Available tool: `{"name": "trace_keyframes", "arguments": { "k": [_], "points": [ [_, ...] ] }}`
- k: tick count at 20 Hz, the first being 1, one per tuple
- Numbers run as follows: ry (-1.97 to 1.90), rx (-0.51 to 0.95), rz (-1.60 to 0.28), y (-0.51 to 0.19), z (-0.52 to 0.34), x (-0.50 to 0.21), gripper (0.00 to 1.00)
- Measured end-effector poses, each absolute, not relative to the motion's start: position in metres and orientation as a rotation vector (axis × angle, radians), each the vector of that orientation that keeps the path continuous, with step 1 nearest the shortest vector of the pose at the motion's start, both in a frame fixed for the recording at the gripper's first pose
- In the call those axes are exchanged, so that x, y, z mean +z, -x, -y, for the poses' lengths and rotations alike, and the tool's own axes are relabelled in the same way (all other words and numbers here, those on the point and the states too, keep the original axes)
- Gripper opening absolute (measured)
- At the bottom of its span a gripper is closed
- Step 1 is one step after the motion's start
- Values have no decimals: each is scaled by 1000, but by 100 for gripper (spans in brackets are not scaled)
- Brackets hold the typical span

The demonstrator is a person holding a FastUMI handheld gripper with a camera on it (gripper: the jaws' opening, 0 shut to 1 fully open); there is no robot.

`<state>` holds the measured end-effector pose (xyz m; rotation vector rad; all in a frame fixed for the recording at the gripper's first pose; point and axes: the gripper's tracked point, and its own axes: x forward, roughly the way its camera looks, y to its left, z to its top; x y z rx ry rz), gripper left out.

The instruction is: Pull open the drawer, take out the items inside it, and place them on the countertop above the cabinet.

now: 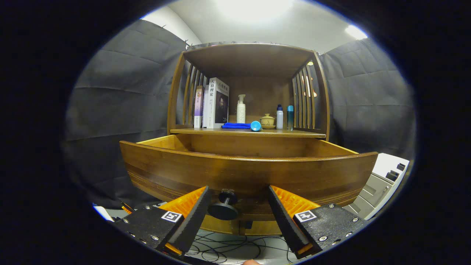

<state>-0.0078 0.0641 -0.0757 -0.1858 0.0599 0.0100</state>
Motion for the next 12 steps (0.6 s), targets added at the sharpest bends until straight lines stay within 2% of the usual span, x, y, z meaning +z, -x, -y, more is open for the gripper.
{"name": "trace_keyframes", "arguments": {
  "k": [12],
  "points": [
    [167,-56,-52,-17,-51,-70,97]
  ]
}}
